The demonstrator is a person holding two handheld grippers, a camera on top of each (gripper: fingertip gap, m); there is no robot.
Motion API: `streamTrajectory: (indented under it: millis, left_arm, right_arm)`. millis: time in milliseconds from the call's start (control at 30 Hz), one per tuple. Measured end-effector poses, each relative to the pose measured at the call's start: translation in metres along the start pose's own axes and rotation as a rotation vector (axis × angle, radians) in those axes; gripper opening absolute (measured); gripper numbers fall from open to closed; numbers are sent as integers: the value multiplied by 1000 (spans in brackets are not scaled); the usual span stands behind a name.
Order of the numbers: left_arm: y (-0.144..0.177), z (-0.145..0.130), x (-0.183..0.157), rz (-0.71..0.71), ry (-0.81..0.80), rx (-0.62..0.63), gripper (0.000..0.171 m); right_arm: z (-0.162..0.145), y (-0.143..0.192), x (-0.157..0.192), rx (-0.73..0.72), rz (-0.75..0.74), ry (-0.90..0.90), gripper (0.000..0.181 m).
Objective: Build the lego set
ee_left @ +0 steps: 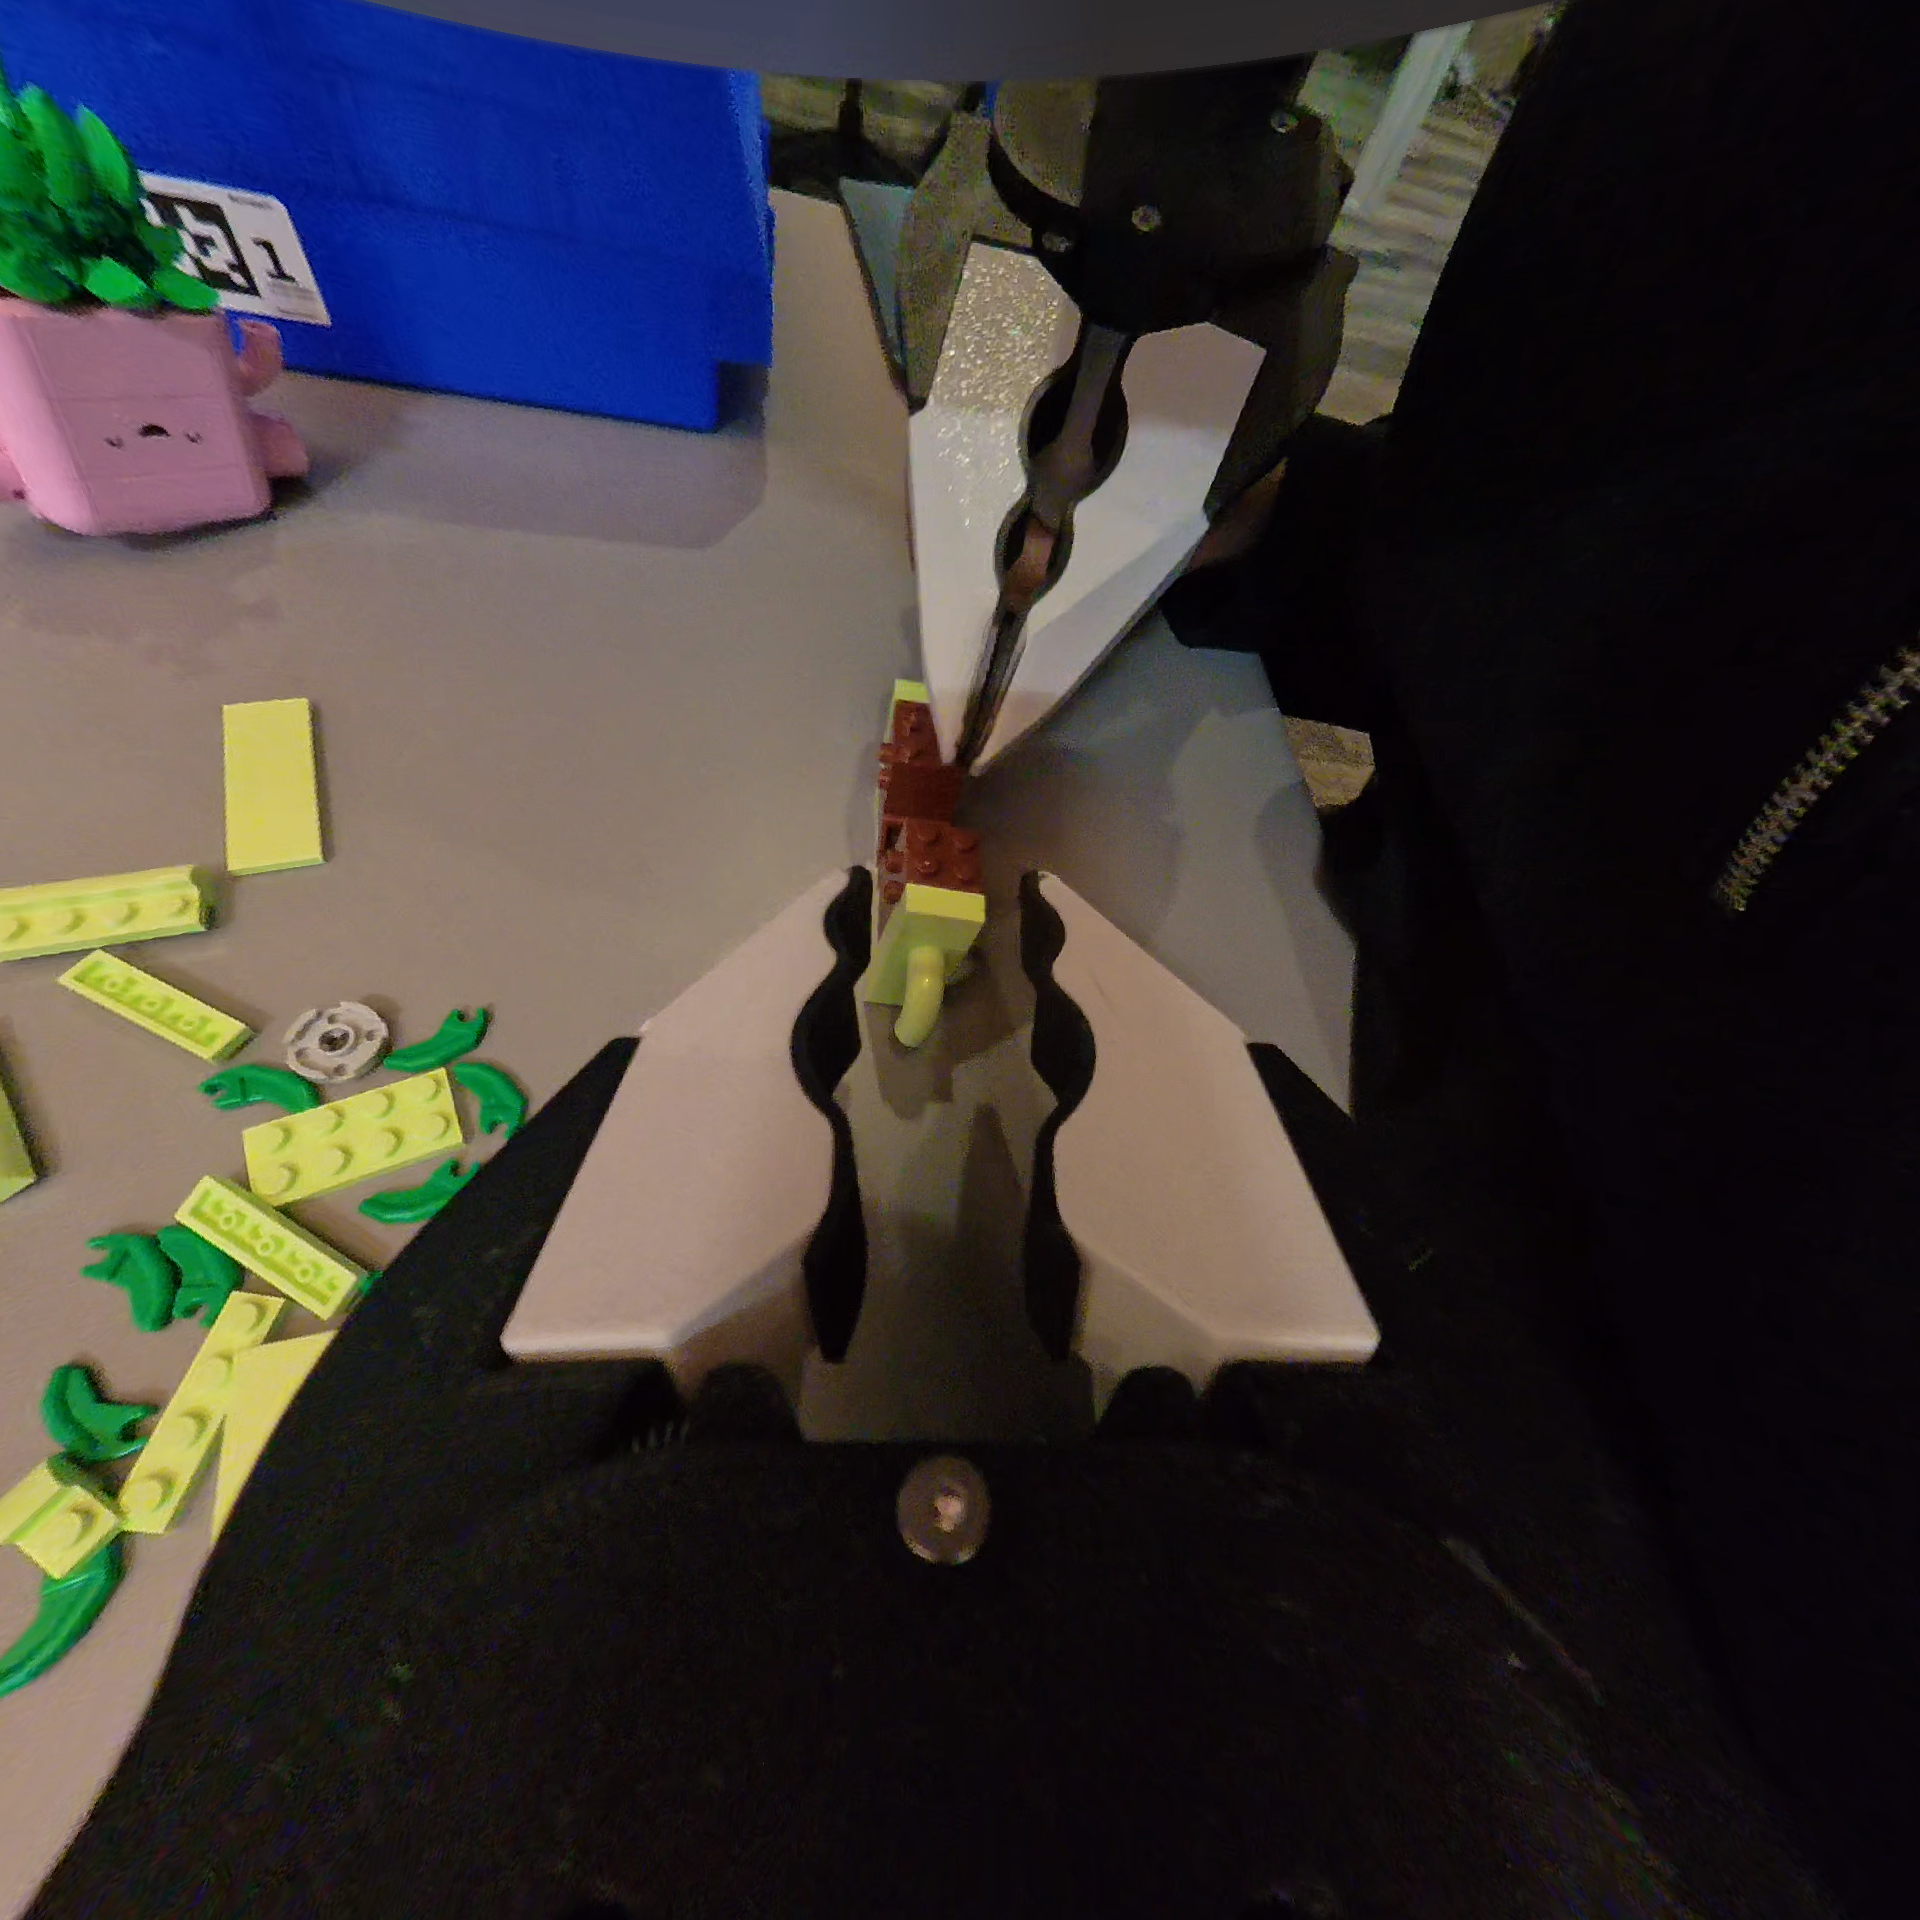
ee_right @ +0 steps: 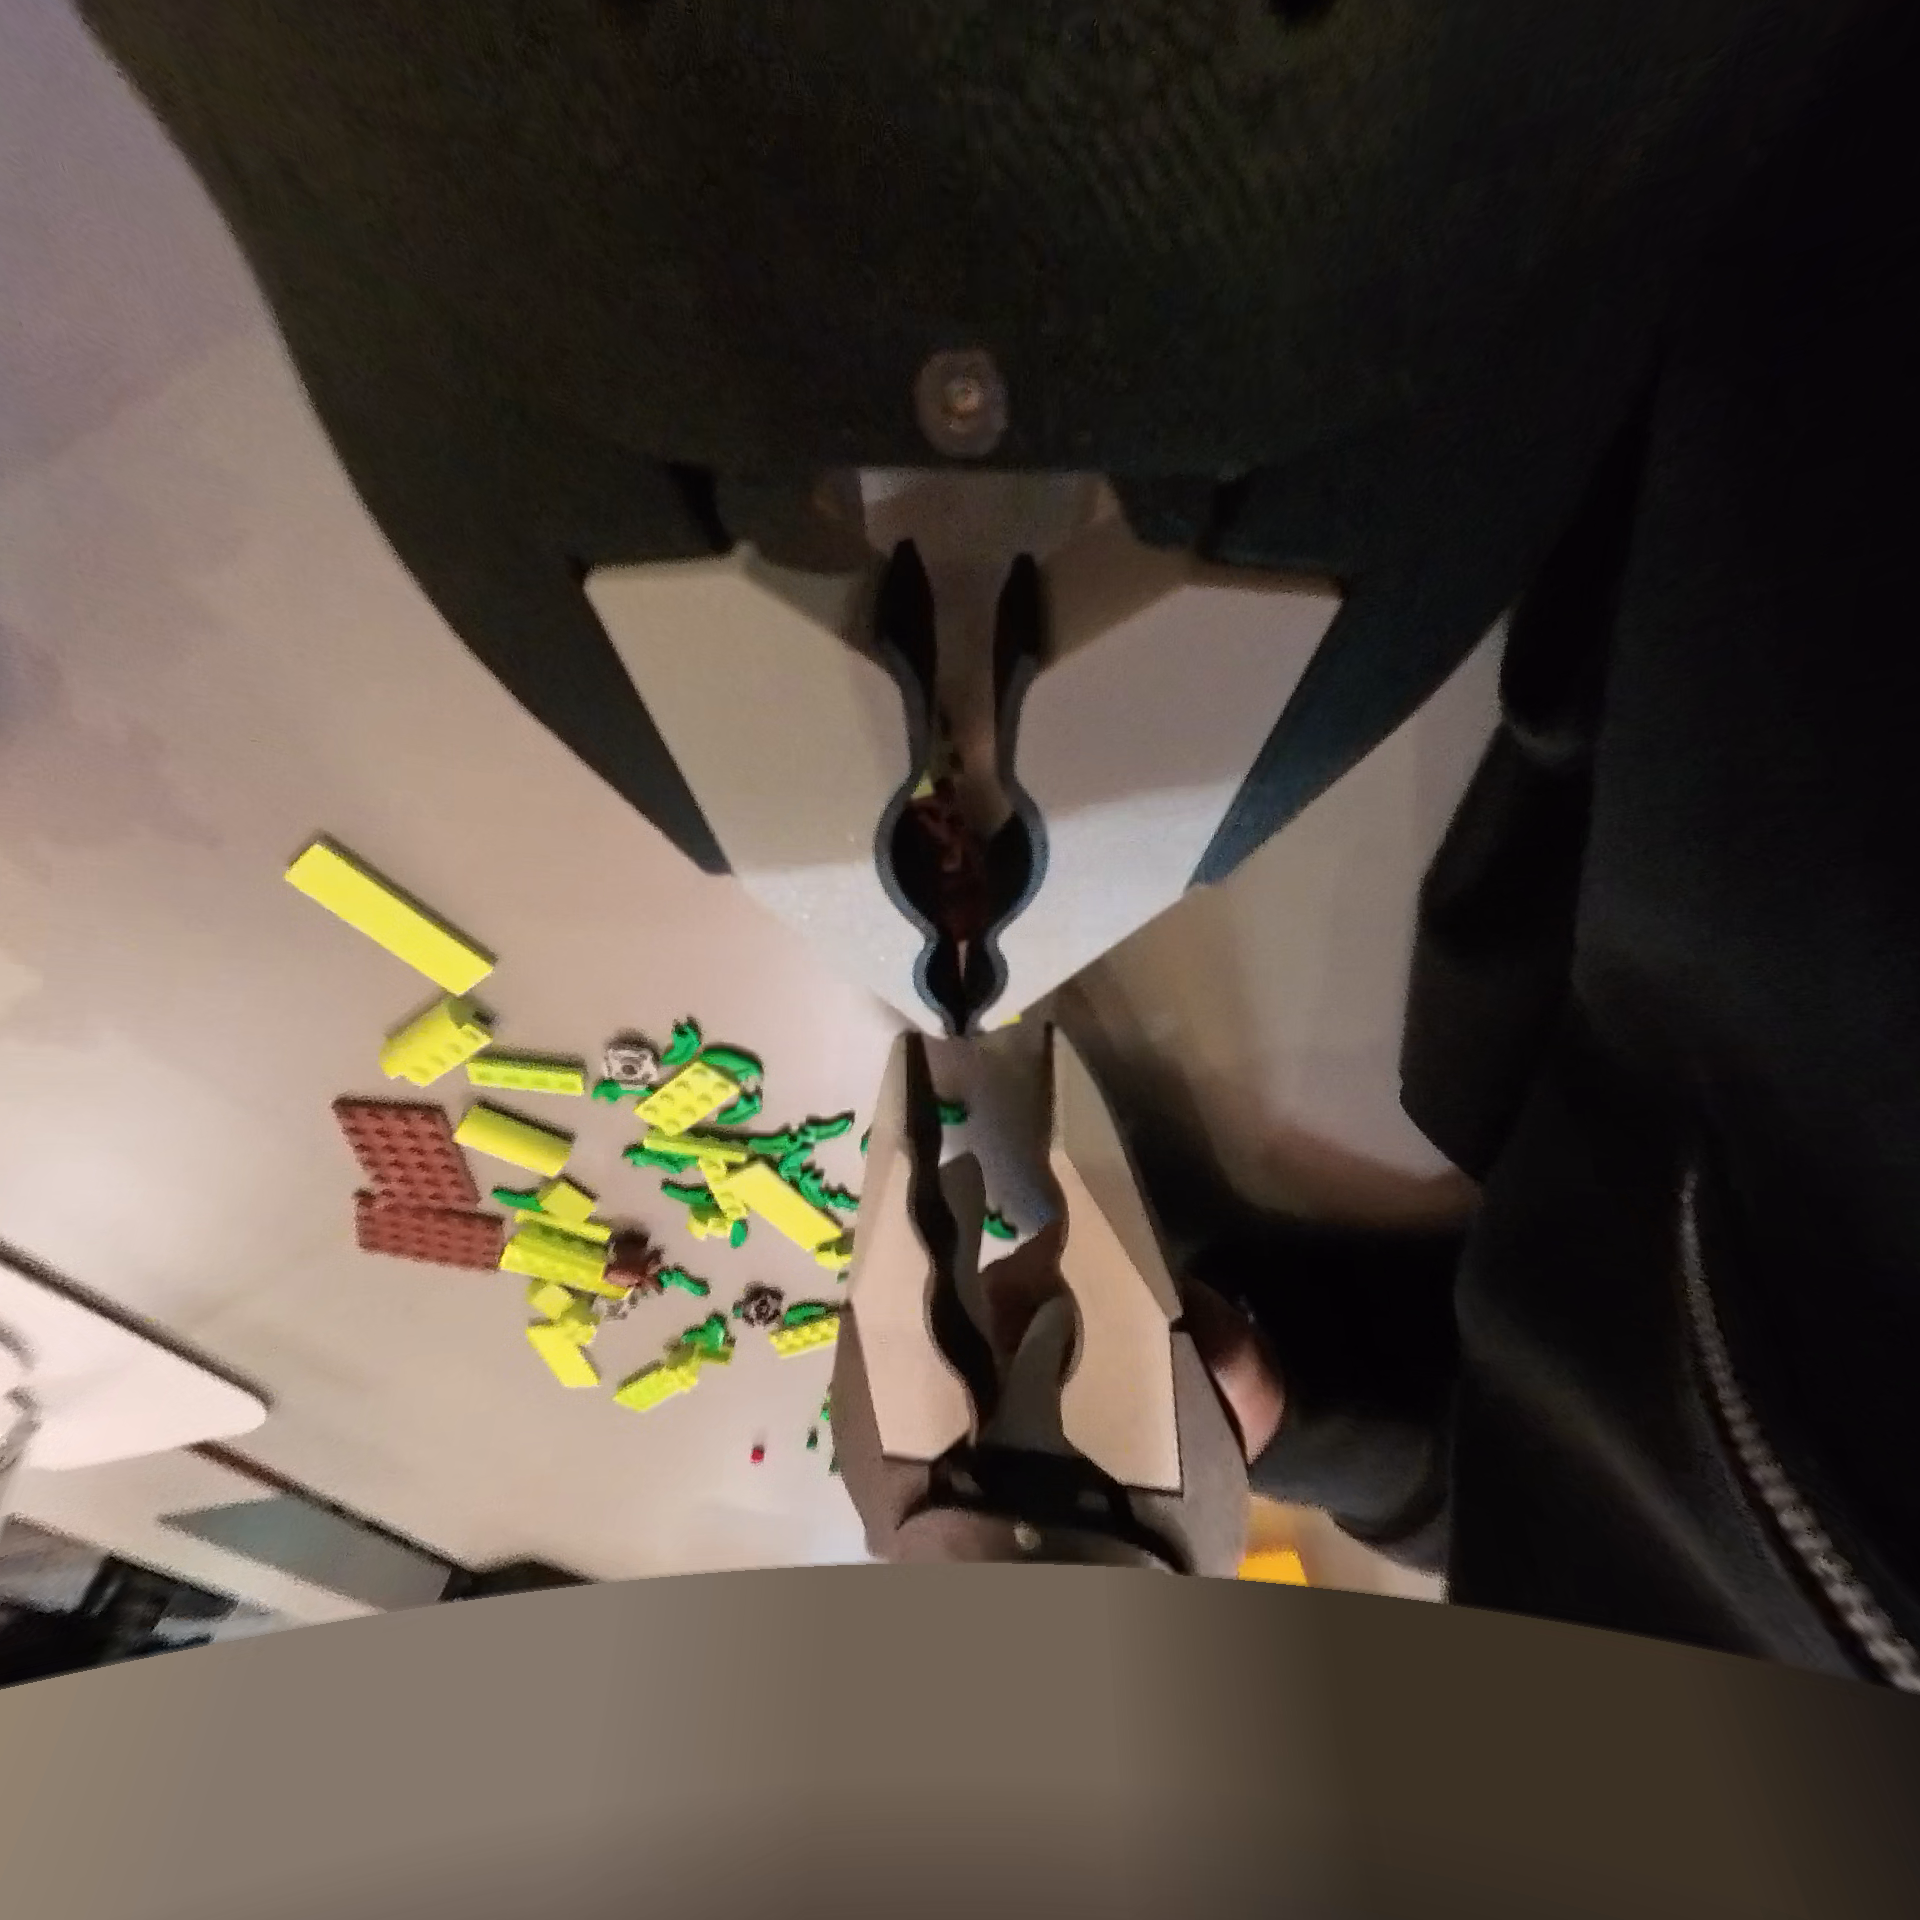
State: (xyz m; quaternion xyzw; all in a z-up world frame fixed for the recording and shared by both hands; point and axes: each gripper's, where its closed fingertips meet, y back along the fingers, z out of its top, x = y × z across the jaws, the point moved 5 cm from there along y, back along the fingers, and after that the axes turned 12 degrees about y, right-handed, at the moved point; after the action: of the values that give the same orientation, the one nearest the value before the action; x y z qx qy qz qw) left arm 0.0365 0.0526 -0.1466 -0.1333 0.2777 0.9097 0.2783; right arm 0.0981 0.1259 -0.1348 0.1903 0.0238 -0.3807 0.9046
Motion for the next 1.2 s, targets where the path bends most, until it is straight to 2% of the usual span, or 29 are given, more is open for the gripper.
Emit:
streamTrajectory:
  millis: [133, 233, 300, 600, 733, 800, 833, 933, 1200]
  left_arm:
    - [-3, -3, 1, 5, 10, 37, 29]
    - [-6, -5, 1, 28, -5, 59, 20]
    - [-8, -6, 2, 50, -14, 76, 15]
    - [-9, -6, 3, 61, -7, 79, 14]
    - [-9, -7, 2, 66, -23, 84, 15]
    - [-9, -7, 1, 69, -37, 84, 15]
    - [-9, -7, 1, 69, -41, 84, 15]
    - [-9, -7, 0, 65, -45, 86, 15]
    - [-9, -7, 1, 60, -42, 90, 15]
  right_arm:
    - [-6, -9, 3, 81, 23, 6, 0]
    - [-9, -12, 3, 114, 24, 14, 0]
    - [-9, -13, 4, 122, 19, 23, 0]
    - [-11, -13, 4, 142, -7, 33, 0]
    - [-9, -10, 2, 116, 0, 14, 0]
    - [0, 6, -2, -13, -28, -26, 0]
    - [-2, 14, -6, -25, -47, -54, 0]
    - [-19, 24, -8, 97, -87, -39, 0]
    - [-21, 19, -1, 130, -15, -26, 0]
